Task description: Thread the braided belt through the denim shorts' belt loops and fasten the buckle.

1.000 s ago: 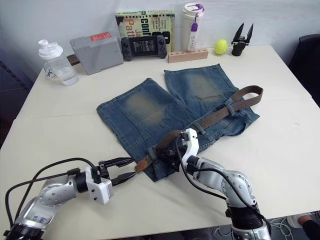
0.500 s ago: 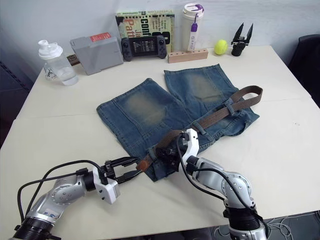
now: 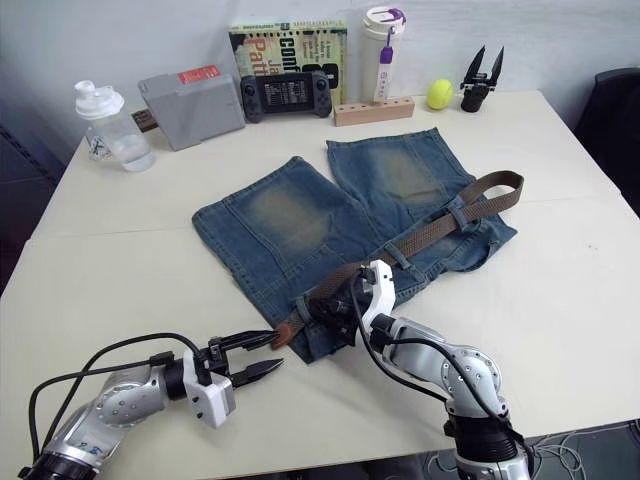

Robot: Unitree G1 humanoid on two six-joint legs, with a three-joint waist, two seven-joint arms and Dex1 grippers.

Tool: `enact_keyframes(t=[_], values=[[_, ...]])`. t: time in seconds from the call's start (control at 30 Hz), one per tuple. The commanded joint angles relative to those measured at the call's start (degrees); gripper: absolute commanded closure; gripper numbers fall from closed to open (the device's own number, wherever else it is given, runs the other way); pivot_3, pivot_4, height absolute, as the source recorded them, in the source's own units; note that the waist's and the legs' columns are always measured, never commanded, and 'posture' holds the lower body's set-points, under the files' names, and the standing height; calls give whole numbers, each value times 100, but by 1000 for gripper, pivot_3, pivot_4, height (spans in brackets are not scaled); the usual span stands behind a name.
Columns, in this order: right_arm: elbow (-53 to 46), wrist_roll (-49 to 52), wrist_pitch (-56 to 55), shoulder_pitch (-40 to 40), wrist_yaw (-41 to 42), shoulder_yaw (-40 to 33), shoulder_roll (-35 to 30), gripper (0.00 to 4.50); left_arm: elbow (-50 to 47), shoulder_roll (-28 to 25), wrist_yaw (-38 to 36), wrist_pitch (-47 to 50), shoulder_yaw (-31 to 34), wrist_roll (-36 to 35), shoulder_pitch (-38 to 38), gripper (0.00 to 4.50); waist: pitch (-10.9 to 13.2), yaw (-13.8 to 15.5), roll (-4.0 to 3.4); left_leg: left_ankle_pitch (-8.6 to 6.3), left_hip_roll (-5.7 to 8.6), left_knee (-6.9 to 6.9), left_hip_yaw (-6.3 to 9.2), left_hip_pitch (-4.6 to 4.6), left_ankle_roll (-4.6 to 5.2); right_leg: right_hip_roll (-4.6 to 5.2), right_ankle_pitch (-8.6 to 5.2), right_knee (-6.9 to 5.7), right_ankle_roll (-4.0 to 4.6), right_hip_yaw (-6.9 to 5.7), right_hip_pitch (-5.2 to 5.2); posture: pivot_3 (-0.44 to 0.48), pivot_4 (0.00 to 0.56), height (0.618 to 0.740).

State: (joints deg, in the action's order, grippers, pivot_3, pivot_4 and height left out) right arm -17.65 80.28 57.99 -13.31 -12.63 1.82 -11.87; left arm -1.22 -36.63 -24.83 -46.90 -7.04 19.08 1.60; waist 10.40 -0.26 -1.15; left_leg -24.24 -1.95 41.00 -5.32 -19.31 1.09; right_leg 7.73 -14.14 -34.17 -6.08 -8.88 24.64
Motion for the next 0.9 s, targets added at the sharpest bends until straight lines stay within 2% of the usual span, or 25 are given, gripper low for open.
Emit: enact_keyframes(t=[0.03, 0.27, 0.37, 0.5, 0.77, 0.9], values=[[-42, 129, 74, 16, 34, 58, 99, 4500, 80, 57, 413, 72, 195, 499, -113, 2069, 0, 0, 0, 0, 2, 0, 0, 0, 0, 0, 0, 0, 0, 0, 0, 0, 150, 720], [-54, 170, 76, -2, 16, 25, 105, 4500, 61, -82, 535, 34, 179, 456, 22, 2069, -1, -1, -2, 0, -8, 0, 2, 1, 0, 2, 0, -1, 0, 0, 1, 0, 150, 720], [-50, 172, 86, -3, 16, 21, 106, 4500, 89, -157, 569, -8, 199, 407, 75, 2774, -2, -4, -3, 0, -10, -2, 3, 1, 0, 2, -1, -1, 1, 0, 3, 0, 150, 720], [-42, 171, 98, -4, 23, 19, 108, 4500, 68, -240, 572, 63, 241, 416, 122, 4371, -8, -6, -11, 0, -11, -3, 4, 5, 0, 2, -1, -1, 2, 0, 2, 0, 150, 720], [-33, 184, 126, -19, 15, -3, 139, 4500, 75, -258, 591, 170, 218, 405, 139, 4459, -31, -11, -46, 0, -10, -6, 2, 8, 0, 1, -2, -1, 3, -1, 2, 0, 150, 720], [-48, 211, 134, -11, -14, -13, 138, 4500, -173, -293, 76, 457, -52, -521, 407, 4459, -33, -31, -49, 0, -11, -6, 3, 8, 0, 1, -2, -1, 4, 0, 3, 0, 150, 720]])
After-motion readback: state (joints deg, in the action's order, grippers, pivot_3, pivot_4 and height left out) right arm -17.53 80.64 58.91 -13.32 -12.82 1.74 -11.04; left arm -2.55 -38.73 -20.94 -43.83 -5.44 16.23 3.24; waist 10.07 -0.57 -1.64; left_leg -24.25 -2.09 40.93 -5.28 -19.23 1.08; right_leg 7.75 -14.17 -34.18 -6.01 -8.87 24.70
